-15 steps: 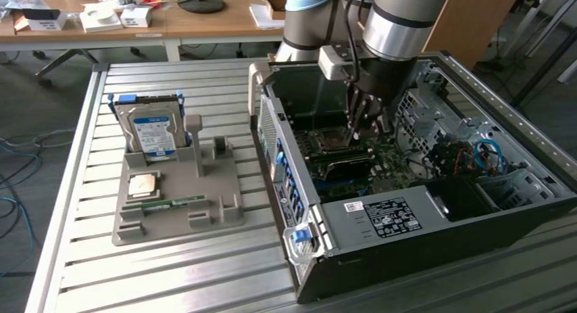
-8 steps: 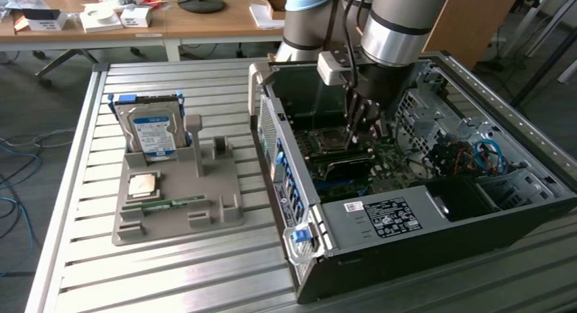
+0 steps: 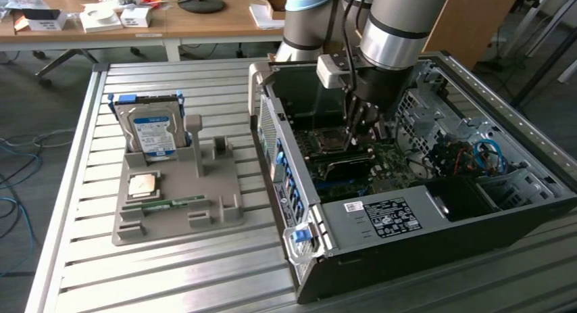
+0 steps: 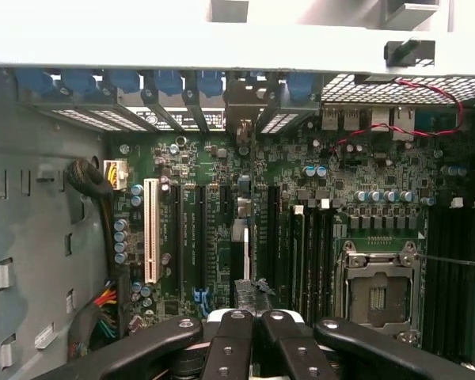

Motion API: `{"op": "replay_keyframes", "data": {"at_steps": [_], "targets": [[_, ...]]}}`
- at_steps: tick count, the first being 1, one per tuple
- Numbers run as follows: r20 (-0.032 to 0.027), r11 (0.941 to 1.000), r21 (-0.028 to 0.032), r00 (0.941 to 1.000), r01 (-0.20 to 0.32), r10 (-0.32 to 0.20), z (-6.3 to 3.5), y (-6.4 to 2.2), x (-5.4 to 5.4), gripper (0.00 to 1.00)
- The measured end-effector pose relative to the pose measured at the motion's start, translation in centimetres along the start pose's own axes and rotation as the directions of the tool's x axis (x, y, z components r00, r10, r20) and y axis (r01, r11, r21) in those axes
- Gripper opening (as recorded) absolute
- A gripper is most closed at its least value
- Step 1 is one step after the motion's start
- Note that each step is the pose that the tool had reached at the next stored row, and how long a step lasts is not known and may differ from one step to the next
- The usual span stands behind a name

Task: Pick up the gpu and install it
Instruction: 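Press down on the gpu until it lock into place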

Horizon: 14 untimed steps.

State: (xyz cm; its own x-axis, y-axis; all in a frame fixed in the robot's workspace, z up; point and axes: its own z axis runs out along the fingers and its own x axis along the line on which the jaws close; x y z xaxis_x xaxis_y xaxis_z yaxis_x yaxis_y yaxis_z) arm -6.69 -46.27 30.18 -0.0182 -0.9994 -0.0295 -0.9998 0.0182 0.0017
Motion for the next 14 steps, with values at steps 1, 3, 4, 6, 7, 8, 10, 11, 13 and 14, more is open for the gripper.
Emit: {"op": "replay_keyframes", "data": {"at_steps": [1, 3, 4, 6, 7, 8, 10, 11, 13, 14], "targets": [[0.0001, 1.0000, 0.0000, 1.0000, 0.000, 0.000, 0.00, 0.00, 0.0, 0.11], [0.0005, 1.0000, 0.0002, 1.0000, 0.000, 0.000, 0.03, 0.23, 0.0, 0.11], [0.0004, 1.0000, 0.0002, 1.0000, 0.000, 0.000, 0.03, 0.44, 0.0, 0.11], [0.0002, 1.0000, 0.0003, 1.0000, 0.000, 0.000, 0.03, 0.88, 0.0, 0.11], [0.0003, 1.0000, 0.0003, 1.0000, 0.000, 0.000, 0.04, 1.10, 0.0, 0.11], [0.0002, 1.0000, 0.0004, 1.0000, 0.000, 0.000, 0.05, 1.31, 0.0, 0.11], [0.0002, 1.0000, 0.0004, 1.0000, 0.000, 0.000, 0.07, 1.69, 0.0, 0.11], [0.0003, 1.0000, 0.0005, 1.0000, 0.000, 0.000, 0.09, 1.83, 0.0, 0.11], [0.0002, 1.0000, 0.0004, 1.0000, 0.000, 0.000, 0.09, 1.90, 0.0, 0.11], [0.0002, 1.0000, 0.0004, 1.0000, 0.000, 0.000, 0.09, 1.90, 0.0, 0.11]]}}
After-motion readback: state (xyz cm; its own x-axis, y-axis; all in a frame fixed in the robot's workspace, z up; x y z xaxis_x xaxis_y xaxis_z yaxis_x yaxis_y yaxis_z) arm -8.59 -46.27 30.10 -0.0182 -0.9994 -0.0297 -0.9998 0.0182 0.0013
